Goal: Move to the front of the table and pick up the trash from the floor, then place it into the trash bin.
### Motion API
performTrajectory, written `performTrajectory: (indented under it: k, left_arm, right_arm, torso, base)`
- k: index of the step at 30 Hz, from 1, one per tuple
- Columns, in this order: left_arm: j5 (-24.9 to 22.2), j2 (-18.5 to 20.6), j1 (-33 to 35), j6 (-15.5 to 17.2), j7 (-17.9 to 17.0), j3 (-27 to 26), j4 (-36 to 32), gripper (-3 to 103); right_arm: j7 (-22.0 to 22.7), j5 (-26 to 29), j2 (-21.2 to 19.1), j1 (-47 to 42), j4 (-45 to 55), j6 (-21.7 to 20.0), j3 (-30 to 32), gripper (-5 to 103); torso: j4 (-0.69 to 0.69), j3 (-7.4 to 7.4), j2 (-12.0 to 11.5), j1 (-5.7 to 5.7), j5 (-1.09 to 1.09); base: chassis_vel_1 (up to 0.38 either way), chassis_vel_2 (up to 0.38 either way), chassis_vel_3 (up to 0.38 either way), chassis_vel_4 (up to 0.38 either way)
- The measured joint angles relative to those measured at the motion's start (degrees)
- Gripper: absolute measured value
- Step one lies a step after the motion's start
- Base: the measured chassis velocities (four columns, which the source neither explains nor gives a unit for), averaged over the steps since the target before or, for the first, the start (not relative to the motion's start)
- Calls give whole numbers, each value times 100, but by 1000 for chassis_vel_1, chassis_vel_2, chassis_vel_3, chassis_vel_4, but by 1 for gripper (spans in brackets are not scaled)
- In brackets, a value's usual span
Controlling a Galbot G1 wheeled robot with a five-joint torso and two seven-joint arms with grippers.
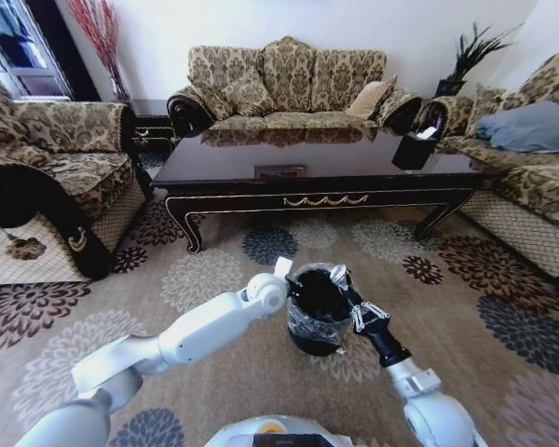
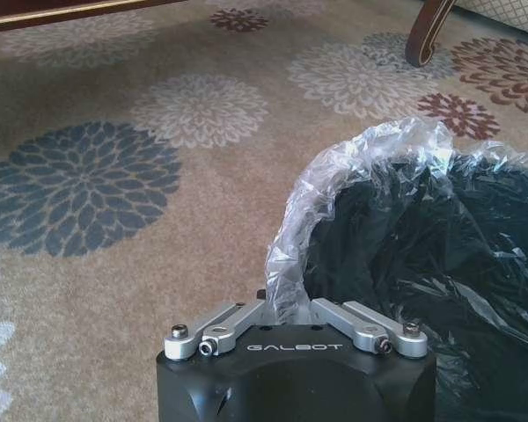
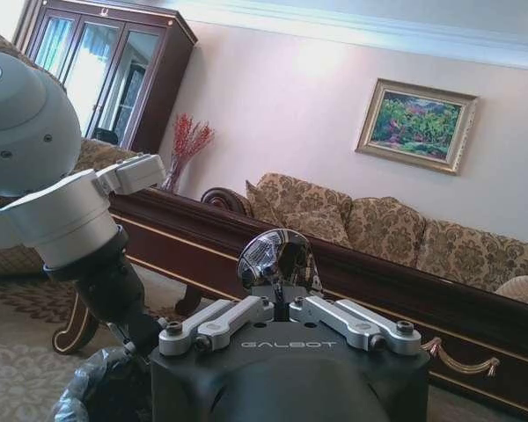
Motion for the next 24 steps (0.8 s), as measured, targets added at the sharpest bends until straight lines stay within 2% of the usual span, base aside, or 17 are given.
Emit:
performTrajectory:
  k: [2, 6, 8, 12, 14, 17, 18, 20, 21, 23, 24]
  left_arm:
    - [-18, 60, 33, 0, -4, 2, -74, 4]
    - [34, 143, 135, -3, -14, 13, -188, 4]
    - [73, 160, 160, -12, -9, 13, -201, 4]
    - [126, 292, 232, -25, 21, -35, -291, 4]
    - [137, 324, 245, -26, 23, -58, -306, 4]
    - [178, 472, 333, -41, 37, -235, -378, 4]
    - [178, 472, 333, -41, 37, -235, -378, 4]
    - [245, 624, 410, -80, 73, -426, -441, 4]
    - [278, 687, 462, -112, 89, -510, -463, 4]
    - [345, 845, 701, -188, 145, -802, -554, 4]
    - [345, 845, 701, -188, 145, -802, -554, 4]
  right_arm:
    - [2, -24, 9, -11, -18, 22, 1, 3]
    - [9, -155, 90, -2, -100, 41, -59, 24]
    - [14, -169, 107, -7, -116, 41, -76, 24]
    - [26, -180, 93, -50, -110, 38, -60, 46]
    - [27, -177, 81, -59, -98, 38, -39, 46]
    - [48, -125, 77, -111, -34, 38, 31, 62]
    - [48, -125, 77, -111, -34, 38, 31, 62]
    - [120, -20, 106, -128, 13, 5, 122, 73]
    - [154, 48, 124, -115, 19, -36, 162, 73]
    - [392, 330, 164, 39, -21, -168, 300, 84]
    - [392, 330, 164, 39, -21, -168, 300, 84]
  torso:
    - [0, 0, 0, 0, -1]
    - [-1, 0, 0, 0, -1]
    - [-1, 0, 0, 0, -1]
    - [-1, 0, 0, 0, -1]
    - [-1, 0, 0, 0, -1]
    - [-1, 0, 0, 0, -2]
    - [-1, 0, 0, 0, -2]
    - [-3, 0, 0, 0, -2]
    - [-2, 0, 0, 0, -2]
    - [0, 0, 0, 0, -2]
    - [0, 0, 0, 0, -2]
  base:
    - [0, 0, 0, 0]
    - [0, 0, 0, 0]
    - [0, 0, 0, 0]
    - [0, 0, 0, 0]
    - [0, 0, 0, 0]
    - [0, 0, 0, 0]
    - [0, 0, 0, 0]
    - [0, 0, 0, 0]
    - [0, 0, 0, 0]
    - [0, 0, 0, 0]
    - [0, 0, 0, 0]
